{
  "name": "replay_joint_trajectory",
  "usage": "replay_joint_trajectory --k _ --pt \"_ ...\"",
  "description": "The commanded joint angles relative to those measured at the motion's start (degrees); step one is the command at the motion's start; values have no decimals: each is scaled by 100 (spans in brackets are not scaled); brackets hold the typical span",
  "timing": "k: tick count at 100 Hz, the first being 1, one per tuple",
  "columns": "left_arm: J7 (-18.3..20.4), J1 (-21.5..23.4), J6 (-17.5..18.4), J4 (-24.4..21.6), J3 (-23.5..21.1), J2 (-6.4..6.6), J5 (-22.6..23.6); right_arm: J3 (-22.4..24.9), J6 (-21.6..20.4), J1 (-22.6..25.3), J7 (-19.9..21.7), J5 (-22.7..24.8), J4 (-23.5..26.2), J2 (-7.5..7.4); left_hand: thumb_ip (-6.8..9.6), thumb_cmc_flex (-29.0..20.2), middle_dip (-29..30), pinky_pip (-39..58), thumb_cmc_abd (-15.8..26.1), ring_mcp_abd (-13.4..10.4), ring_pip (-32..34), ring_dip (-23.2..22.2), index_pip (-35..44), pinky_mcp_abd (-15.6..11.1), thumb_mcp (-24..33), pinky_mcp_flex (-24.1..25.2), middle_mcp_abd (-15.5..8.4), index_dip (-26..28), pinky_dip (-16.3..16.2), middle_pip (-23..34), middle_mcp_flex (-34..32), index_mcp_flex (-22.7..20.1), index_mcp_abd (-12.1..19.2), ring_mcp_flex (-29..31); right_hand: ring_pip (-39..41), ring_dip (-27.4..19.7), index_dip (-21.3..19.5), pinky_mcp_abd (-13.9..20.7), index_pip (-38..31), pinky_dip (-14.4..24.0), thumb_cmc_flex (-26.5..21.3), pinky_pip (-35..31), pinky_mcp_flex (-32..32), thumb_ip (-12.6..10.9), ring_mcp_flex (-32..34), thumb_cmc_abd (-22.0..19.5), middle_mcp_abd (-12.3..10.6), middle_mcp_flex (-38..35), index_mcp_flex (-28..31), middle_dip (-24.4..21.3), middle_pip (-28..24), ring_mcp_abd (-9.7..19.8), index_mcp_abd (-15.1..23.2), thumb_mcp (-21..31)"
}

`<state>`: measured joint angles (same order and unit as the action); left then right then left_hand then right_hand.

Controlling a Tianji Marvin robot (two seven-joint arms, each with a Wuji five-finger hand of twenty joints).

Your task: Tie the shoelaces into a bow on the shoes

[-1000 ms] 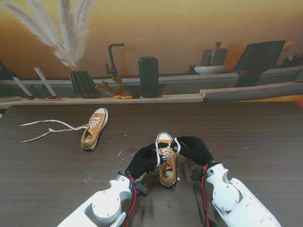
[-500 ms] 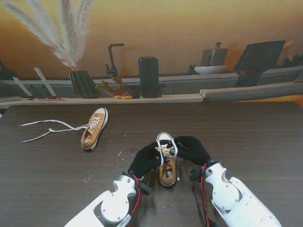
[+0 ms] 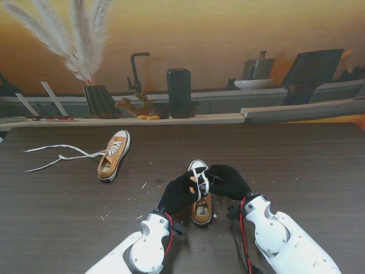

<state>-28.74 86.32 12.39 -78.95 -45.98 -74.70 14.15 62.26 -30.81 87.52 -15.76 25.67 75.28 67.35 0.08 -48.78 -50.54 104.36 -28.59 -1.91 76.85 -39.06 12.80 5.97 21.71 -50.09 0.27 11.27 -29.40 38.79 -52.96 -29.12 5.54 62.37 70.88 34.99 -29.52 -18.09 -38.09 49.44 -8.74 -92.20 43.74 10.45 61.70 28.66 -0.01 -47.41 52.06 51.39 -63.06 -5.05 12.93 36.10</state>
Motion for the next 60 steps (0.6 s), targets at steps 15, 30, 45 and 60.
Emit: replay_joint_trajectory --k 15,30,45,60 --pt "-72 -5 -286 -71 59 -47 176 -128 23 -114 129 94 -20 -37 -20 -98 -170 336 -196 -42 -17 -146 -57 40 192 -55 -1 -132 -109 -145 -22 80 693 -43 -173 85 57 146 -115 126 201 161 -237 -208 -240 192 -60 251 362 -130 147 115 205 205" --pt "-63 27 -351 -128 64 -53 129 -225 49 -188 112 158 -76 -37 -9 -116 -197 333 -174 -23 -16 -140 -58 56 192 -59 14 -136 -113 -182 -44 42 662 -36 -235 96 43 139 -174 151 -9 232 -287 -256 -296 404 -47 293 553 -151 177 123 146 252" --pt "-169 45 -388 -132 80 -70 206 -324 94 -277 135 150 -156 -34 7 -127 -219 329 -177 -17 -15 -136 -60 62 189 -56 13 -140 -116 -208 -64 9 635 -33 -305 100 20 115 -261 168 -330 310 -334 -350 -347 636 -20 341 772 -176 212 110 53 316" --pt "-166 42 -428 -135 93 -70 219 -421 105 -332 207 12 -206 -18 22 -124 -233 317 -166 -10 -18 -132 -66 77 190 -36 22 -143 -119 -229 -63 0 608 -39 -403 139 -30 102 -358 222 -863 445 -439 -523 -462 809 -3 481 920 -210 241 112 10 206"
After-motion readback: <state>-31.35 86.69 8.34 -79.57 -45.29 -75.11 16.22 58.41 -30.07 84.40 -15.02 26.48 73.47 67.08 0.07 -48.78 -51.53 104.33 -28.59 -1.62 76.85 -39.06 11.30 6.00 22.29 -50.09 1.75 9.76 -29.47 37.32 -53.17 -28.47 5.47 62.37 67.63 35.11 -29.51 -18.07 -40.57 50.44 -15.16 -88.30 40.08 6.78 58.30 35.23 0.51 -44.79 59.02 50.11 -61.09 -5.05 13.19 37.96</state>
